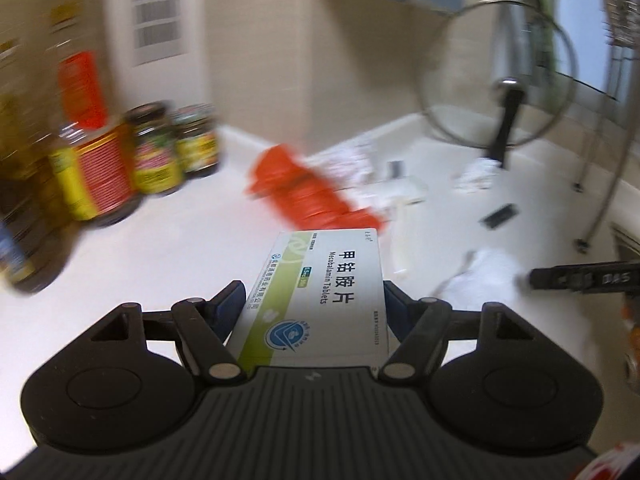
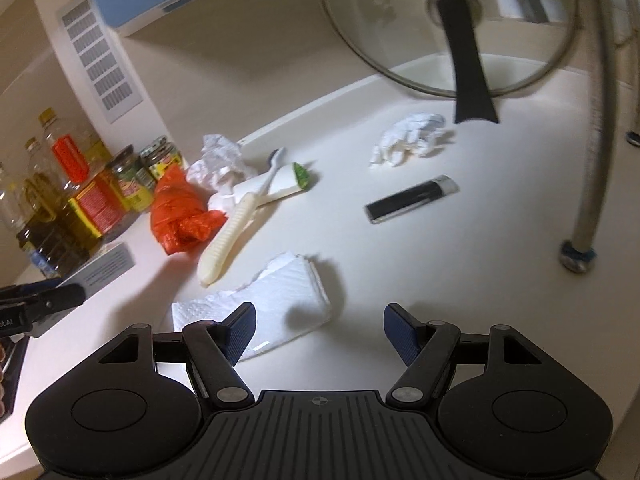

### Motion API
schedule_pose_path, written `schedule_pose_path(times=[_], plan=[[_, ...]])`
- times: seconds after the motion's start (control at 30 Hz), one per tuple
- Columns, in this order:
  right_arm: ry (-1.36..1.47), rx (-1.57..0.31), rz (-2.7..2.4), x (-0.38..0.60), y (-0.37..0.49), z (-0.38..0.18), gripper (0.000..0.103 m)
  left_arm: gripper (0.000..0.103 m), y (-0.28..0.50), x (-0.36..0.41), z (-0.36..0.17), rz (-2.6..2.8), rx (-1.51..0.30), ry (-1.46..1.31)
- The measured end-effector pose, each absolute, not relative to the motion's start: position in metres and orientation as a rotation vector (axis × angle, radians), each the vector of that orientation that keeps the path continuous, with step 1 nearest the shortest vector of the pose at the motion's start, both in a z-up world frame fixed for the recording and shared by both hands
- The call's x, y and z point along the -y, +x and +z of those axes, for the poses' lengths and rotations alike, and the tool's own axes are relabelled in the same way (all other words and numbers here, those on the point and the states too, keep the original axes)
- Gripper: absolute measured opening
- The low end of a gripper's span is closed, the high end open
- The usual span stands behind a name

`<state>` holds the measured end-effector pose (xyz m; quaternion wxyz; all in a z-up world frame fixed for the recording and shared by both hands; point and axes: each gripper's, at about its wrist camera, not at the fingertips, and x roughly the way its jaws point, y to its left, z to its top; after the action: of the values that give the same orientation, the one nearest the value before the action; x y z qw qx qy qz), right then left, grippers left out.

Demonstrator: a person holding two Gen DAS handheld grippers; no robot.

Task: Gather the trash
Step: 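Lift the medicine box with the left gripper while the right reaches the white paper towel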

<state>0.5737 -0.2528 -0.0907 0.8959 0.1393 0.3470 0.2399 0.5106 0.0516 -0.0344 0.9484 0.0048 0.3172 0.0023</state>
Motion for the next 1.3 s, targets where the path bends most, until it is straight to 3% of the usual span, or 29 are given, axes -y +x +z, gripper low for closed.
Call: schedule_pose_path(times=[0.17, 0.2, 0.33, 0.4, 0.47, 0.87, 0.93, 0.97, 1.0, 1.3], plan=[[0.243, -0.683, 0.524, 0.243, 0.588, -0.09, 0.069, 0.07, 0.492, -0.075, -0.043, 0.133, -0.651, -0.015], [0.235, -0.677, 0.531, 0.241, 0.592, -0.09, 0.062, 0.07, 0.489, -0.077, -0.045, 0.152, -0.65, -0.016], [0.225, -0.689, 0.558, 0.236, 0.607, -0.094, 0.051, 0.07, 0.481, -0.081, -0.054, 0.217, -0.657, -0.027], [0.238, -0.702, 0.576, 0.236, 0.609, -0.097, 0.035, 0.07, 0.477, -0.082, -0.057, 0.242, -0.659, -0.04], [0.248, -0.722, 0.584, 0.237, 0.608, -0.1, 0.028, 0.07, 0.475, -0.082, -0.06, 0.261, -0.663, -0.045], [0.251, -0.798, 0.625, 0.228, 0.552, -0.097, 0.027, 0.071, 0.461, -0.085, -0.069, 0.321, -0.67, -0.101], [0.22, -0.804, 0.649, 0.222, 0.546, -0.096, 0.042, 0.071, 0.458, -0.086, -0.071, 0.327, -0.673, -0.111], [0.192, -0.803, 0.656, 0.22, 0.544, -0.095, 0.065, 0.071, 0.456, -0.086, -0.072, 0.328, -0.676, -0.117], [0.166, -0.786, 0.665, 0.219, 0.542, -0.093, 0.078, 0.071, 0.455, -0.087, -0.073, 0.329, -0.678, -0.121], [-0.215, -0.642, 0.919, 0.195, 0.536, -0.092, 0.09, 0.071, 0.448, -0.09, -0.078, 0.329, -0.691, -0.146]])
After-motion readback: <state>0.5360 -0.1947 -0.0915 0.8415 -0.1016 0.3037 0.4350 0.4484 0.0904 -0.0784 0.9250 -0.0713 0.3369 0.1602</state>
